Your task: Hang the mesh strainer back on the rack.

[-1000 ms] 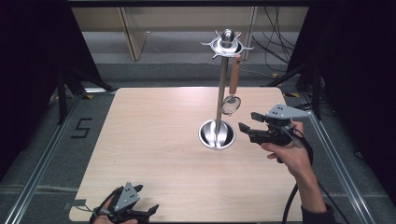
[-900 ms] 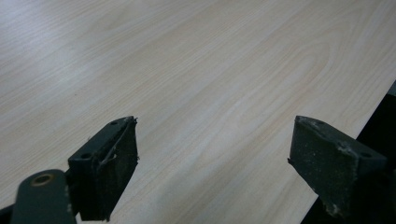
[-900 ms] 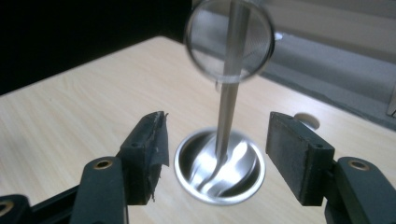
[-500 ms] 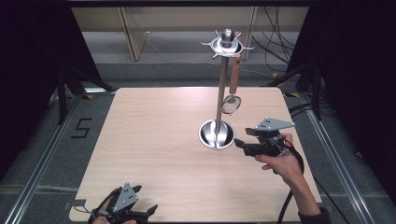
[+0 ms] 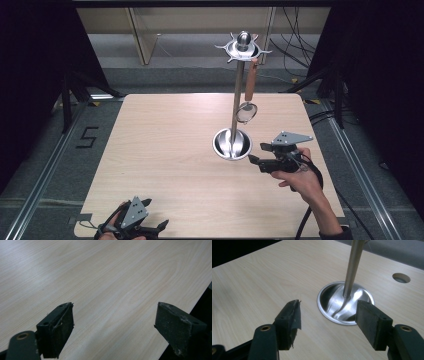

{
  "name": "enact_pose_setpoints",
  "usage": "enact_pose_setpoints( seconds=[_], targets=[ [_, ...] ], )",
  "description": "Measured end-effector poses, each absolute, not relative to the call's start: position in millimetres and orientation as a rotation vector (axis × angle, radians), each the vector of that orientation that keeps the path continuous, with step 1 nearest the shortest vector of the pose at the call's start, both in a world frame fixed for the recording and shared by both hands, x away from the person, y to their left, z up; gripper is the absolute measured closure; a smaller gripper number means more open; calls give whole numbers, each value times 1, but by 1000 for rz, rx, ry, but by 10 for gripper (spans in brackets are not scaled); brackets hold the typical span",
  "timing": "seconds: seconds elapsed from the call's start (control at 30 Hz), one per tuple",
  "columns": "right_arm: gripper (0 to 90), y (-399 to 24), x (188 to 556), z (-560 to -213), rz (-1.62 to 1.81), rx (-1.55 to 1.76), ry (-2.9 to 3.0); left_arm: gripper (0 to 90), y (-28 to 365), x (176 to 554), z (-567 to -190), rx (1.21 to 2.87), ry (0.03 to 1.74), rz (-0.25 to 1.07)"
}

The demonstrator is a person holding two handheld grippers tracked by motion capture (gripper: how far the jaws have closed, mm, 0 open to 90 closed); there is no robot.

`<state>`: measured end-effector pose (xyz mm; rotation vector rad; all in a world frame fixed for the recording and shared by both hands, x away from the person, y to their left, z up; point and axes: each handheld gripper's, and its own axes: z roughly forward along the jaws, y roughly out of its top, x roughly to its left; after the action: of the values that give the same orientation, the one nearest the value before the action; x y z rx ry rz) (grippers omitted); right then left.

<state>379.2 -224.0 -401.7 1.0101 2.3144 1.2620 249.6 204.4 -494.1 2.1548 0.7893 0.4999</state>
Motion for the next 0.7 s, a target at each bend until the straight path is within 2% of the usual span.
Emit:
enact_pose_setpoints(
  seconds=[0.43,0.6,0.7],
  targets=[
    [357,-216,377,-417,1228,1001,2367,148,203,246,-495,2138,836,466],
    [353,-214,374,-421,1233,1001,2377,148,205,249,-494,2158,777,511],
    [352,-214,373,-425,1225,996,2383,148,203,248,-495,2133,810,500]
  ],
)
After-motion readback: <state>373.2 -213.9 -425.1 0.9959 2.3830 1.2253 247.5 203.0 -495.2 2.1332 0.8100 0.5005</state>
